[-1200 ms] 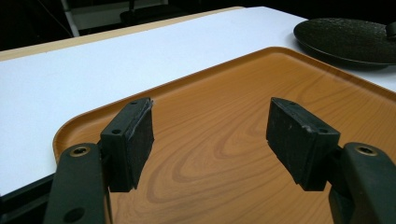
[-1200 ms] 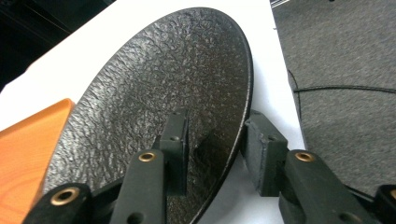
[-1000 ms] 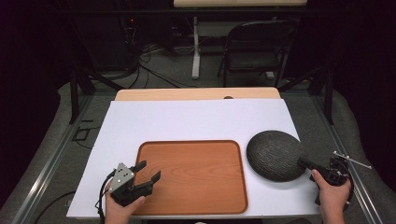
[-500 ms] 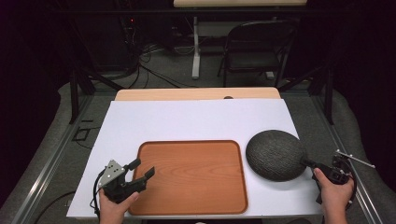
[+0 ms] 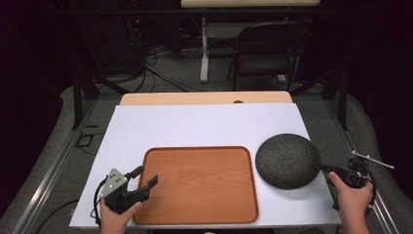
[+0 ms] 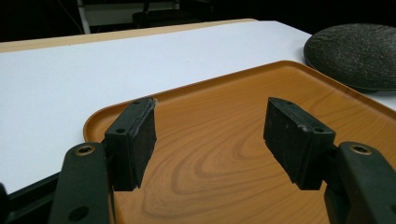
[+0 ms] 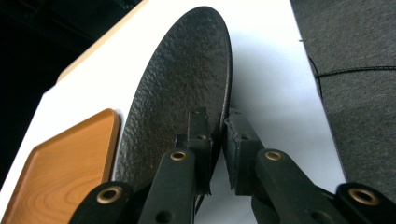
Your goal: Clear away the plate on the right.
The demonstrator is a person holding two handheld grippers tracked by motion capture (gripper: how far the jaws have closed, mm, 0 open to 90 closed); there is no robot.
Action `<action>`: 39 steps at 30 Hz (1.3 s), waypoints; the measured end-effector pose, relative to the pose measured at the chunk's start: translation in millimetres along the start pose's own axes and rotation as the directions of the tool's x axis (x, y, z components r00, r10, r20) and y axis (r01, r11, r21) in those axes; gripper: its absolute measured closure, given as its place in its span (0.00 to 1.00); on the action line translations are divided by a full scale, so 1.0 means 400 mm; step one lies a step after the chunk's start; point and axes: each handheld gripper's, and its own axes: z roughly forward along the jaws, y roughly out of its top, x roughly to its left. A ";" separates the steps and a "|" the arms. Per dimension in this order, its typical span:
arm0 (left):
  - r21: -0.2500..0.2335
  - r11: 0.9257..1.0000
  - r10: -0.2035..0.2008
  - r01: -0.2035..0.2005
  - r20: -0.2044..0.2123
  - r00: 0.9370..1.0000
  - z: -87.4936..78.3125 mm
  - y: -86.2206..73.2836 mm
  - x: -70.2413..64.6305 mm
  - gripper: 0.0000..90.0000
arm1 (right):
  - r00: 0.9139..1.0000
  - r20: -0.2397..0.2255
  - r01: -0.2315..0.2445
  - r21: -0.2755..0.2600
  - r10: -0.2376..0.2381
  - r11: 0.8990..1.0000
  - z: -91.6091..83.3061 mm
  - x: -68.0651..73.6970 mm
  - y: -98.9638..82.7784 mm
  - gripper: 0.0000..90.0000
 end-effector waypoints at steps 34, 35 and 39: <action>0.022 1.000 0.010 -0.010 0.025 1.000 0.014 -0.008 -0.002 0.42 | 0.960 0.072 0.249 0.232 -0.272 0.940 0.034 0.225 0.181 0.98; 0.022 1.000 0.008 -0.009 0.026 1.000 0.015 -0.007 -0.002 0.42 | 0.957 0.074 0.255 0.239 -0.279 0.937 0.038 0.232 0.186 0.97; 0.021 1.000 0.009 -0.010 0.029 1.000 0.015 -0.007 -0.003 0.42 | 0.945 0.083 0.287 0.258 -0.318 0.922 0.051 0.259 0.203 0.98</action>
